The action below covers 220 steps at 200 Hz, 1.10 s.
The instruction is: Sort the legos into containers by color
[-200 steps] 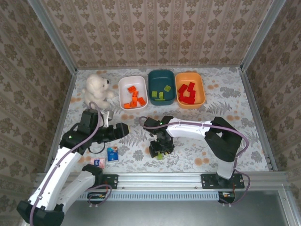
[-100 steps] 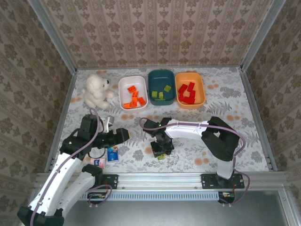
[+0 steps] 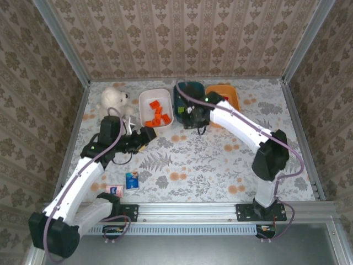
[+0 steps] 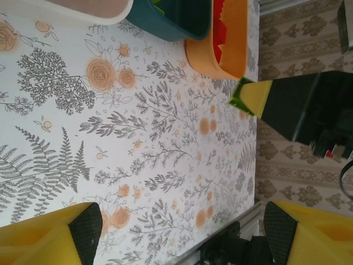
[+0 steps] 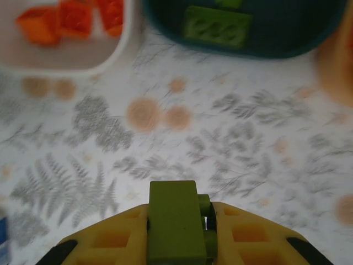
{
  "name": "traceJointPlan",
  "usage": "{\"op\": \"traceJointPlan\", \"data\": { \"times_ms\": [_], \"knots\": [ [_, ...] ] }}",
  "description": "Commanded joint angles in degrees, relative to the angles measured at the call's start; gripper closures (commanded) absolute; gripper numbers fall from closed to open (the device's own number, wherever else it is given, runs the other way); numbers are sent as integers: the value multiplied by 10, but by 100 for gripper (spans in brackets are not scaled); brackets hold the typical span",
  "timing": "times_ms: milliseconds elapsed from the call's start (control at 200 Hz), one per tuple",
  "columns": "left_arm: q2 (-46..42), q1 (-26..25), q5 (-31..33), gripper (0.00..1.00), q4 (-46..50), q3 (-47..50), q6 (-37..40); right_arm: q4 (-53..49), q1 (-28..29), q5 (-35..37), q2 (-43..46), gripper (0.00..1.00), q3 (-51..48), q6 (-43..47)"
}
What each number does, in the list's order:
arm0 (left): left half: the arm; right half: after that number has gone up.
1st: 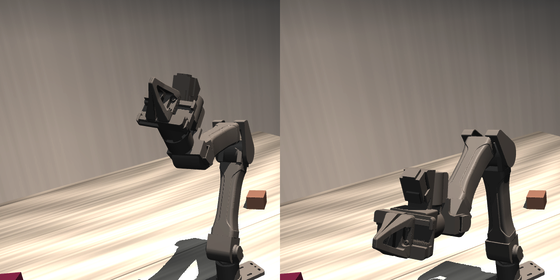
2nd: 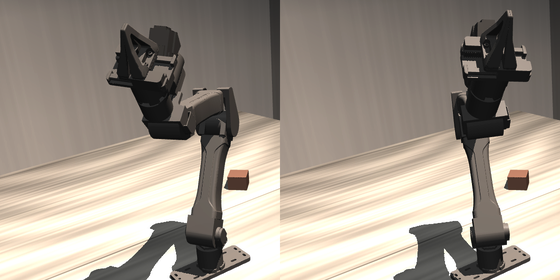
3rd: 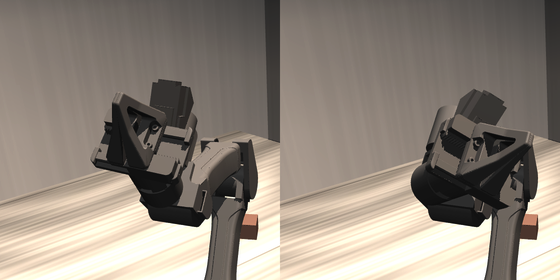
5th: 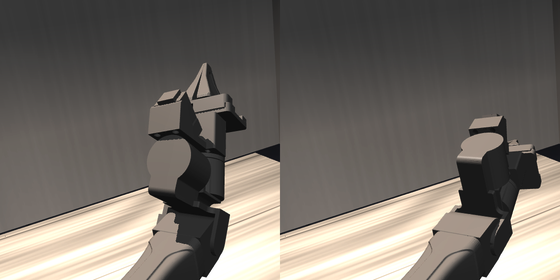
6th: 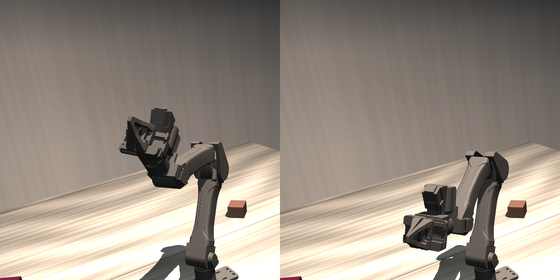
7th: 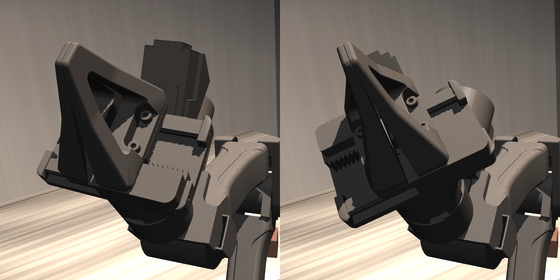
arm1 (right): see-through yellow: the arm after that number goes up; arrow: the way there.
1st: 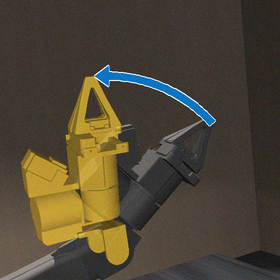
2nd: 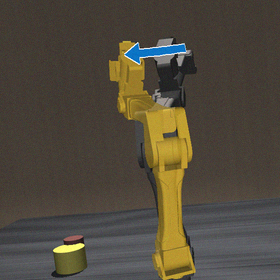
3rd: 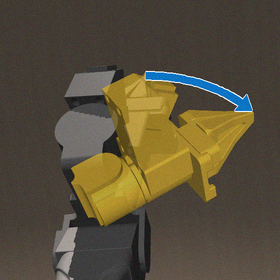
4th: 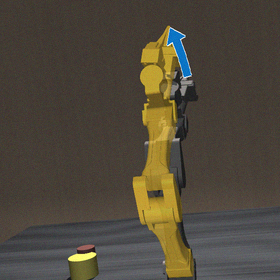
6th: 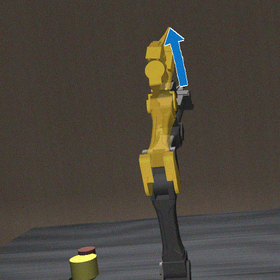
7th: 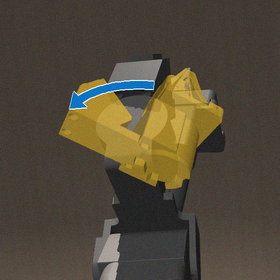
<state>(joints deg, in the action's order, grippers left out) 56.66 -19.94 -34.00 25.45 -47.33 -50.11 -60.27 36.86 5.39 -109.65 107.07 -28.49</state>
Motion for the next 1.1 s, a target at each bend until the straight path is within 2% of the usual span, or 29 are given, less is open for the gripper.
{"op": "traceJointPlan", "data": {
  "times_ms": [0, 120, 240, 435, 750, 910, 1095],
  "knots": [
    [72, 19, -5, 20, -77, -68, 6, -41, -34, 69, -114, 79, 130, 43],
    [136, 24, 10, 20, -98, -116, 17, -68, -61, 82, -209, 79, 255, 42],
    [185, 23, 18, 20, -103, -155, 32, -84, -84, 83, -278, 80, 322, 11],
    [219, 22, 22, 20, -110, -176, 35, -43, -98, 83, -311, 80, 320, -7],
    [217, 22, 15, 20, -110, -162, 34, -38, -112, 78, -356, 79, 330, -18],
    [215, 22, 13, 20, -103, -162, 38, -35, -114, 64, -371, 69, 341, -15],
    [203, 22, 13, 20, -81, -163, 49, -34, -109, 65, -333, 49, 352, -7]
  ]
}}
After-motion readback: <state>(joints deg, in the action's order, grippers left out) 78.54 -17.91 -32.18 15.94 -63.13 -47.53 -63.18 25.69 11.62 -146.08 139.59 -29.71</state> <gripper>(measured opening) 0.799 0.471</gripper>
